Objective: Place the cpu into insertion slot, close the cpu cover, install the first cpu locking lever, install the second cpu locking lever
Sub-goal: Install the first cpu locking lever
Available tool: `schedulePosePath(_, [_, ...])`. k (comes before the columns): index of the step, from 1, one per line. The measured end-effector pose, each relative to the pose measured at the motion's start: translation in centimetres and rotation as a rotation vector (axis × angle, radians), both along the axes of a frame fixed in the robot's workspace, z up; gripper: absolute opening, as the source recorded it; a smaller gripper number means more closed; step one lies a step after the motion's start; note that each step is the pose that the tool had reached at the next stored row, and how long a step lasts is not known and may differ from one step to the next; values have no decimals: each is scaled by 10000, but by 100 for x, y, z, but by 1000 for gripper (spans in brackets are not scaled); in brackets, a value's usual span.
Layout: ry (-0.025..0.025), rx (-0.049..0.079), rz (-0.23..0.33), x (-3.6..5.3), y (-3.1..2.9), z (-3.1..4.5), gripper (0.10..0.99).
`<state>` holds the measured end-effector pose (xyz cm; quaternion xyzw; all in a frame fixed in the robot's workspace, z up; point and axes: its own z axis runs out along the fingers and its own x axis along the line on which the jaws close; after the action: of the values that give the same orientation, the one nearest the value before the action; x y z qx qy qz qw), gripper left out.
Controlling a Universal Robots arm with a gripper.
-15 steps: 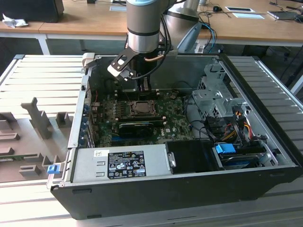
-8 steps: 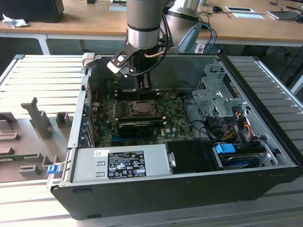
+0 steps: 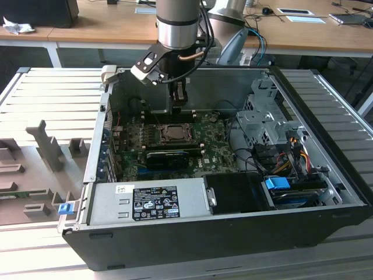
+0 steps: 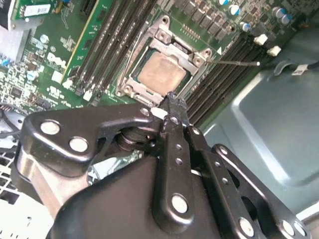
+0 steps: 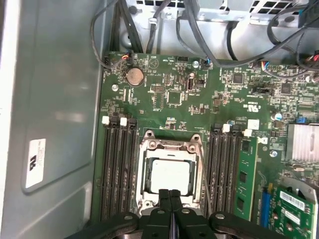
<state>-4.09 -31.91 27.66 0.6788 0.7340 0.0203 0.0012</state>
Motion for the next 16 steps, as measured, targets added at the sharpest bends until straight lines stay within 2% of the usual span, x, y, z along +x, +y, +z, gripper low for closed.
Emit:
schedulePosePath(10, [1,-34,1162,0,-1,0,106])
schedulePosePath(16, [1,-42,1543,0,0,-1,106])
